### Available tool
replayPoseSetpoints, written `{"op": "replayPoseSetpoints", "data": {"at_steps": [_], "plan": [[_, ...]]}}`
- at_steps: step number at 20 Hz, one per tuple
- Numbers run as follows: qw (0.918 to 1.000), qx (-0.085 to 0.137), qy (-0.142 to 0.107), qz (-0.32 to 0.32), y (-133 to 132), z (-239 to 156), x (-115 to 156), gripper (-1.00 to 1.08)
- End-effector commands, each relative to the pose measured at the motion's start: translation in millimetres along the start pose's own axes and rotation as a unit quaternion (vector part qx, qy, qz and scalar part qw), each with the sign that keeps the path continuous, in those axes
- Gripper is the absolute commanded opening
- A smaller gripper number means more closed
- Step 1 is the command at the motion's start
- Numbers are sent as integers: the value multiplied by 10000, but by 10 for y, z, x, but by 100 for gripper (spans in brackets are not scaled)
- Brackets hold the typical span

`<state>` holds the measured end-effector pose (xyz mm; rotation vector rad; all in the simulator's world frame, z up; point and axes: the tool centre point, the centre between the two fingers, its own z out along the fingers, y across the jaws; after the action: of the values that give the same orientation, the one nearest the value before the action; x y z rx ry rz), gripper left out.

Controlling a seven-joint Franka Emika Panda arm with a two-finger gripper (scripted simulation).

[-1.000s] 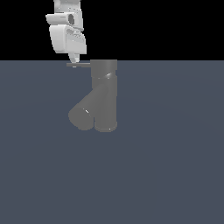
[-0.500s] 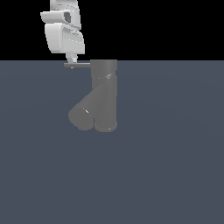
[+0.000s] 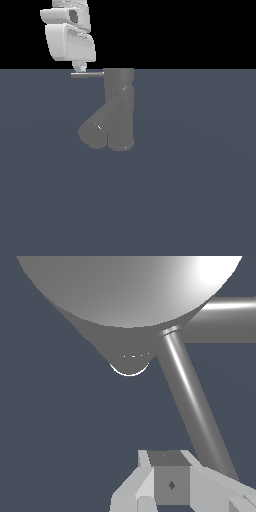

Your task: Turn on the faucet by rotating a designated handle.

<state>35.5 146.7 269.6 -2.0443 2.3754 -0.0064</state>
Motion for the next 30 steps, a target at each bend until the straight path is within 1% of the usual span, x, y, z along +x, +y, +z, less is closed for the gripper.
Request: {"op": "replayPoseSetpoints", "data": {"at_steps": [1,10,11,12,30], "plan": [[10000,-43,14,-21,113,1,-9,-100],[10000,-41,15,-19,347,-3,4,-100],[10000,-41,15,-19,347,-3,4,-100],[10000,-1,21,-11,290,-1,5,-100],[10000,-20,17,-16,667,-6,389,-100]]}}
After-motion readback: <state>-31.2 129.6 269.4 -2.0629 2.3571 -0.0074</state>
